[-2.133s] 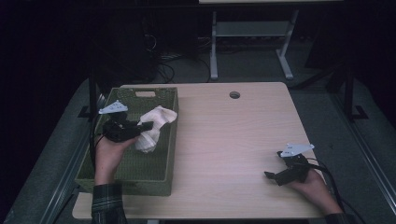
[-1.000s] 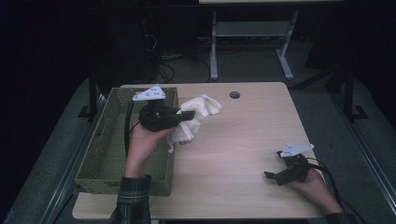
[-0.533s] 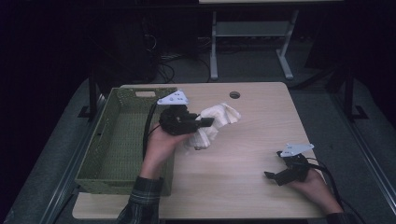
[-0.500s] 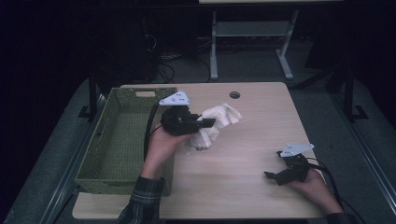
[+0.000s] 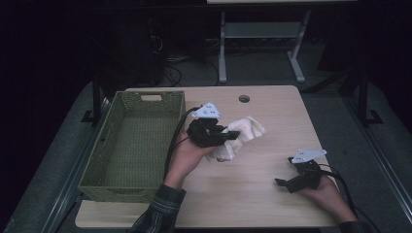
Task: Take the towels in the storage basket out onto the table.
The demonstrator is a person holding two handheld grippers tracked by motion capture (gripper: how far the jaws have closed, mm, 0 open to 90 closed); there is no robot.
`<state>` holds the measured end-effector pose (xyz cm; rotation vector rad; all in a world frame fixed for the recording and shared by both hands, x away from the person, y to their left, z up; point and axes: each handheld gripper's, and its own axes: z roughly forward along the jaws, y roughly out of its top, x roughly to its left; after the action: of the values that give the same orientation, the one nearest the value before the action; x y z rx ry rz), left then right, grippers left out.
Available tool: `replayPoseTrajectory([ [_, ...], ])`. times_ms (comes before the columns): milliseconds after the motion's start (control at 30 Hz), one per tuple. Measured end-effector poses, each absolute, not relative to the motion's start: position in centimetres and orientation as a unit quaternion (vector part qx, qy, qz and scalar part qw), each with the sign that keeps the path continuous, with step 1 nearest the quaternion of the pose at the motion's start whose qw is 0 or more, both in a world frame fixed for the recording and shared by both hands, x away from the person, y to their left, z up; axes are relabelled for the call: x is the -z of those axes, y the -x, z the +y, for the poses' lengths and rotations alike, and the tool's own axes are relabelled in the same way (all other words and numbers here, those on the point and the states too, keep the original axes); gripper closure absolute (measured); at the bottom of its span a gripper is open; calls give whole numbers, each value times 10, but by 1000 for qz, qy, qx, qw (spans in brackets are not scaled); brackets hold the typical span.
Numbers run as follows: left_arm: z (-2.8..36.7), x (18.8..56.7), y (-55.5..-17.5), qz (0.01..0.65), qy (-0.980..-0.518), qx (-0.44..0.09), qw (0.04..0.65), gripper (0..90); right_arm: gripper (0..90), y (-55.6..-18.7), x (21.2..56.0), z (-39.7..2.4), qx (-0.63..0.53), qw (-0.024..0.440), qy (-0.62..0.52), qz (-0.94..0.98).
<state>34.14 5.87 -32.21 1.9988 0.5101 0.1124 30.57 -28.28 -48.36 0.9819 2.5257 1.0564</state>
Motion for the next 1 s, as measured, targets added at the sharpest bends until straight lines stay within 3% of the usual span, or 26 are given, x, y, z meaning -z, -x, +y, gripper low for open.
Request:
replayPoseTrajectory([
  [1000, -12, 412, -348, 208, -873, -30, 440, 782, 0, -306, 484, -283, -361, 118, -332, 863],
])
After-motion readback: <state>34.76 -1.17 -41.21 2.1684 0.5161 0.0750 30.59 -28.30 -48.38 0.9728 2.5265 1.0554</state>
